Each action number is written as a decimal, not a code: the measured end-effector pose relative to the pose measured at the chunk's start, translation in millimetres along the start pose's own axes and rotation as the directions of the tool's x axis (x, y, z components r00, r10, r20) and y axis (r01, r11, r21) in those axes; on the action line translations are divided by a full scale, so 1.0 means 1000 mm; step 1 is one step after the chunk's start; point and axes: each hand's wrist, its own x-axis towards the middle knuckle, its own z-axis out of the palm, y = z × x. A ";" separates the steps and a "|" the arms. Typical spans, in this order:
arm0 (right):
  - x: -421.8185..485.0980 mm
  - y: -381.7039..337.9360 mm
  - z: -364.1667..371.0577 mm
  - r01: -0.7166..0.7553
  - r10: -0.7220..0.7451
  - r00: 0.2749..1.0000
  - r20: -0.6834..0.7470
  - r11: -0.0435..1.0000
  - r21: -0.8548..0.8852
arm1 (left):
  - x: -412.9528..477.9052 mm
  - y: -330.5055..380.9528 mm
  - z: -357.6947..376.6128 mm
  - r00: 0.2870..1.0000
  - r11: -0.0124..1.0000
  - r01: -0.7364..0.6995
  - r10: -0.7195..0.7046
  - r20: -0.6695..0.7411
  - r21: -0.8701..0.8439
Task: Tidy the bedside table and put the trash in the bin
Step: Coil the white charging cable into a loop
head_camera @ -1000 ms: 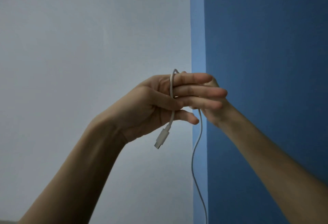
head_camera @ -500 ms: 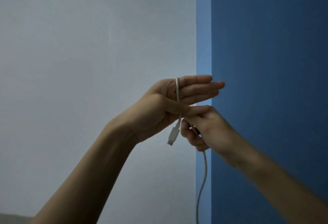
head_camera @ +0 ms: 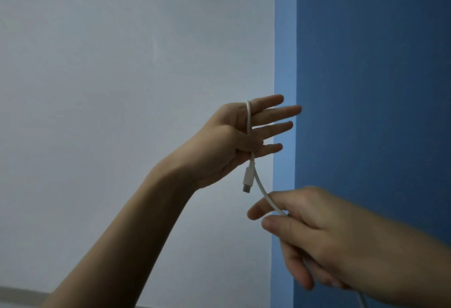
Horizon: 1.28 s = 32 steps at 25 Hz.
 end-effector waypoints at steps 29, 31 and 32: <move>0.055 -0.002 -0.064 0.617 -0.600 0.432 -0.674 0.741 -0.265 | -0.020 0.006 0.015 0.906 0.988 -0.076 0.124 0.406 -0.132; 0.060 -0.004 -0.066 0.656 -0.520 0.462 -0.719 0.746 -0.118 | -0.020 0.011 0.017 0.908 0.986 -0.082 0.133 0.398 -0.143; 0.063 -0.004 -0.065 0.655 -0.468 0.501 -0.728 0.755 -0.034 | -0.020 0.012 0.019 0.908 0.986 -0.091 0.140 0.395 -0.140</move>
